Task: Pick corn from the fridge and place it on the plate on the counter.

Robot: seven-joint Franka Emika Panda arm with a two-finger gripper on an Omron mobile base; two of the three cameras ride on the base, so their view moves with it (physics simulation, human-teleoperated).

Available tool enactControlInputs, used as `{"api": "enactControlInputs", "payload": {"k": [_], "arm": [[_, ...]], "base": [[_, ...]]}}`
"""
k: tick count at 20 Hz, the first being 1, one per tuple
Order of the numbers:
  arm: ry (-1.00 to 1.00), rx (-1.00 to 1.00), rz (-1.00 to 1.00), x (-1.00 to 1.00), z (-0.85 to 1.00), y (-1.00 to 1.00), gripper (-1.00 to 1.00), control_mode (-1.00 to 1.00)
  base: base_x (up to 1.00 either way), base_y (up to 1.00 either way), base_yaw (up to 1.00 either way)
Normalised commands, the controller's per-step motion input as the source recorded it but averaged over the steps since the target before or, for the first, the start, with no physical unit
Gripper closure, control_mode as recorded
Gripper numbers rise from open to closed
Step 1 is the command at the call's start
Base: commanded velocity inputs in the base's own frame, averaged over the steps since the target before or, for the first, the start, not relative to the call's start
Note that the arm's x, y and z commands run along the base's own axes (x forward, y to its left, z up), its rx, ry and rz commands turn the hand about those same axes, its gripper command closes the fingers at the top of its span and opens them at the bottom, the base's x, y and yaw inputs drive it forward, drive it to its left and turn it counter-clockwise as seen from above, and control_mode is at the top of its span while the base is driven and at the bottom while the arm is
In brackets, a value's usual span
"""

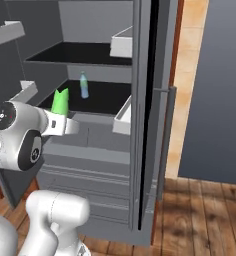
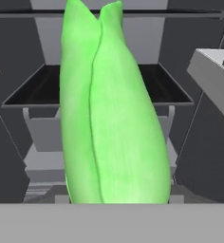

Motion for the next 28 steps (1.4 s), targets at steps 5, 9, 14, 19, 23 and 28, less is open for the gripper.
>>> {"api": "enactControlInputs", "payload": {"k": [5,9,14,19,23,28], "arm": [[0.00,0.00,0.00,0.00,0.00,0.00,1.00,1.00],[0.00,0.00,0.00,0.00,0.00,0.00,1.00,1.00],[0.00,0.00,0.00,0.00,0.00,0.00,1.00,1.00],[0.00,0.00,0.00,0.00,0.00,0.00,1.00,1.00],[0.00,0.00,0.00,0.00,0.00,0.00,1.00,1.00],[0.00,0.00,0.00,0.00,0.00,0.00,1.00,1.00]], "base": [[-0.43,0.30,0.01],[-0.41,0.37,0.00],[-0.39,0.42,0.00],[-0.31,0.49,0.00],[-0.28,0.51,0.00],[-0.21,0.50,0.00]]}}
